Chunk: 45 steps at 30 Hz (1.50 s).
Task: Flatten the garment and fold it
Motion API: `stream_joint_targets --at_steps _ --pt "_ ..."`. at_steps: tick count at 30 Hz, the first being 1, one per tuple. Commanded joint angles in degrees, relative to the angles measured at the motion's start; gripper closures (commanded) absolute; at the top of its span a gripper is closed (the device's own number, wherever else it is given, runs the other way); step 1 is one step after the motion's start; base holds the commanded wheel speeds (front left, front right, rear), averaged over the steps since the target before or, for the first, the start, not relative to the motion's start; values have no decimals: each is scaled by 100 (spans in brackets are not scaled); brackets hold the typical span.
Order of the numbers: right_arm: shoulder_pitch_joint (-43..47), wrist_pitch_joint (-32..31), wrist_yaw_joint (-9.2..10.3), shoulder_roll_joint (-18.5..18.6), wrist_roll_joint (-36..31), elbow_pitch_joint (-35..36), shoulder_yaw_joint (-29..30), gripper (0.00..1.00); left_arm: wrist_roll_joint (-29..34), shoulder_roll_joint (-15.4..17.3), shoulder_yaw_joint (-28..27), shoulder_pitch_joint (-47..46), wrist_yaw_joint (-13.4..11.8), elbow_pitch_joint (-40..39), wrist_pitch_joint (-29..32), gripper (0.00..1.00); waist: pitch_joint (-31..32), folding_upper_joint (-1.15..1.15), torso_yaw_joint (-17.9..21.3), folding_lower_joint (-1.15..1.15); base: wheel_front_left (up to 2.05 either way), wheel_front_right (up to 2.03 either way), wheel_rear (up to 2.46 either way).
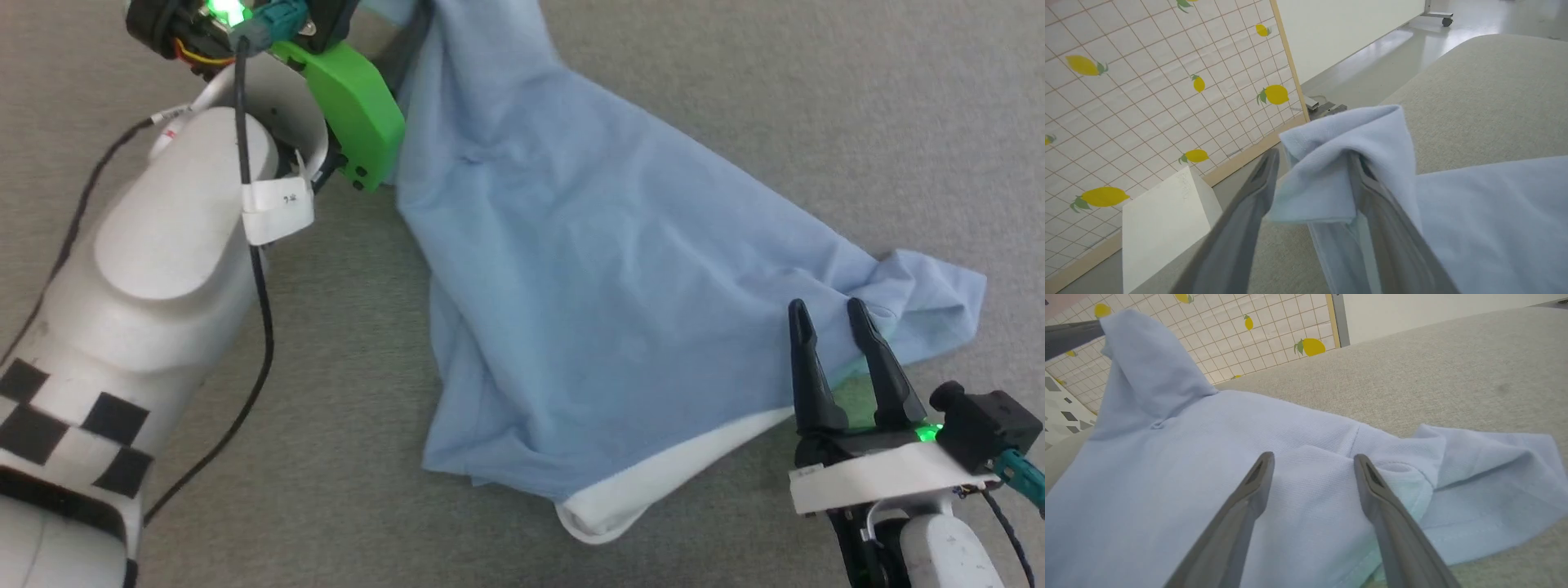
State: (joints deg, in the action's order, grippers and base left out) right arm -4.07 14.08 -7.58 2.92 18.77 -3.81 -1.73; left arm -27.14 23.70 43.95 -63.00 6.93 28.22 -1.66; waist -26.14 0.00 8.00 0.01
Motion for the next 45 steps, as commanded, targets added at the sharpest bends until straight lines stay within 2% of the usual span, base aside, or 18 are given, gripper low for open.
stream_joint_targets --at_steps 1,10,16,20,24,28,32,35,38,42,45 --pt "-102 53 9 -4 32 -33 13 0 -36 -81 14 -52 -7 105 -95 0 -278 0 261 -1 0 0 0" --pt "5 78 9 -4 -203 -72 202 0 -589 -337 -261 6 4 341 -547 0 378 0 -235 -1 0 0 0" --pt "247 -16 9 -4 -279 22 268 0 -944 -204 -598 628 -258 -265 -896 0 925 0 -618 -1 0 0 0" --pt "439 -98 9 -4 -284 145 314 0 -1013 7 -798 1426 -704 -1114 -1110 0 1165 0 -835 -1 0 0 0" --pt "628 -155 9 -4 -295 292 352 0 -906 164 -1041 2566 -1390 -2114 -1279 0 1361 0 -1001 -1 0 0 0" --pt "766 -206 9 -4 -286 355 383 0 -808 -2 -1287 3851 -1980 -2906 -1327 0 1535 0 -1107 -1 0 0 0" --pt "881 -258 9 -4 -282 399 376 0 -562 -377 -1464 5062 -2318 -3359 -1331 0 1717 0 -1176 -1 0 0 0" --pt "953 -288 9 -4 -271 411 371 0 -426 -663 -1672 5734 -2364 -3443 -1332 0 1857 0 -1198 -1 0 0 0" --pt "1040 -315 9 -4 -256 435 399 0 -262 -861 -1903 6139 -2245 -3492 -1332 0 1968 0 -1234 -1 0 0 0" --pt "1114 -347 9 -4 -265 465 400 0 -100 -742 -1879 6142 -1912 -3386 -1301 0 2036 0 -1243 -1 0 0 0" --pt "1134 -358 9 -4 -266 479 384 0 -160 -588 -1659 5875 -1609 -3228 -820 0 2045 0 -1227 -1 0 0 0"
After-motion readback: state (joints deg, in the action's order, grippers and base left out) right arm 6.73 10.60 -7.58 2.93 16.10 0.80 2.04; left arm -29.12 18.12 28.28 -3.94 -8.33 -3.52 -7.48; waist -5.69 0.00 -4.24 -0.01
